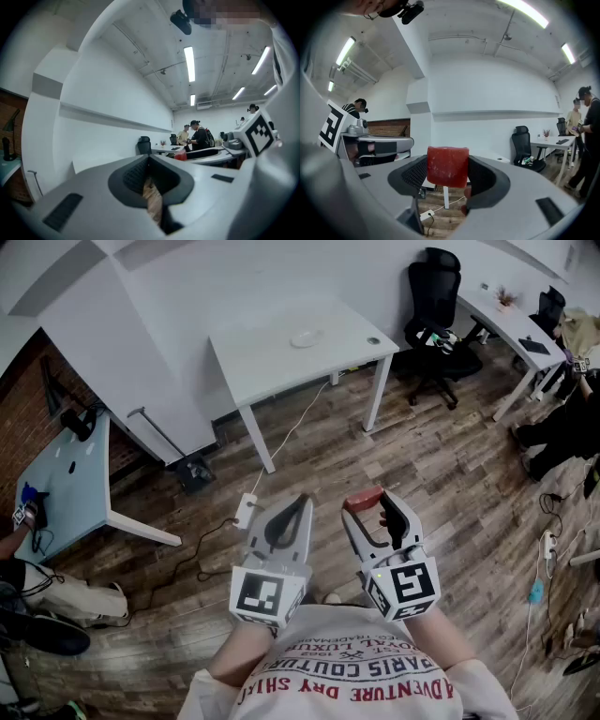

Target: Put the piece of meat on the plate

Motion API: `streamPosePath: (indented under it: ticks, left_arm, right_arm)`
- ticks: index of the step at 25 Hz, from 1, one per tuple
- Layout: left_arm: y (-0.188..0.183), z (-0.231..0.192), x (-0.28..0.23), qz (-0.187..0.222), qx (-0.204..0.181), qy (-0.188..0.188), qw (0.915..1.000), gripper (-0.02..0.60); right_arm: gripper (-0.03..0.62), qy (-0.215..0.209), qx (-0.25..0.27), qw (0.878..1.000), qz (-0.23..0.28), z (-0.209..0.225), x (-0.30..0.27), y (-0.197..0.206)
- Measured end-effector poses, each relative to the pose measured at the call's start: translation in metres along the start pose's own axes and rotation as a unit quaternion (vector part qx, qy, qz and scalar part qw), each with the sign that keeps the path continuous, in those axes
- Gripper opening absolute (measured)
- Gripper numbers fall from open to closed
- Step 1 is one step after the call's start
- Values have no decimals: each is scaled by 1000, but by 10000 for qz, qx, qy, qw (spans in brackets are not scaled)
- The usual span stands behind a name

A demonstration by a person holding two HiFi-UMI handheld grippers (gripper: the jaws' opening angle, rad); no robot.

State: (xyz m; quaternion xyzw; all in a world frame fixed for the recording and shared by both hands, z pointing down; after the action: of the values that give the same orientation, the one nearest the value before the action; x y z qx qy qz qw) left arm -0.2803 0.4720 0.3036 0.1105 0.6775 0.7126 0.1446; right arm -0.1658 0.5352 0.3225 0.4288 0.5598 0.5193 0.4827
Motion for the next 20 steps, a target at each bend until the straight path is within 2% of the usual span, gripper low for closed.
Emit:
streamPosePath:
  ticks: [12,20]
  left_arm:
    - [1,1,-16,28,157,31,9999,6]
    - [14,-12,-39,-70,351,157,9992,6]
  right_arm:
    - [276,-46,13,10000,-43,12,-5,-1]
    - [275,-134,-218,9995,-209,27,-27,4]
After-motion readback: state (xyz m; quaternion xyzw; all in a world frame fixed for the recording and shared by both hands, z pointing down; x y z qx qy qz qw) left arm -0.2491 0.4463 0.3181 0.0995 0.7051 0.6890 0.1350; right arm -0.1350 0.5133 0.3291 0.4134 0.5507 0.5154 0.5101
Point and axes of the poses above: the fingertips, and each gripper's own axes: x backward along the fingers, z to its right, y out of its underside, the point moved 4 cm from there along x, backward along the fingers, and after that the axes turned 8 degrees about y, right-handed, at the moved point
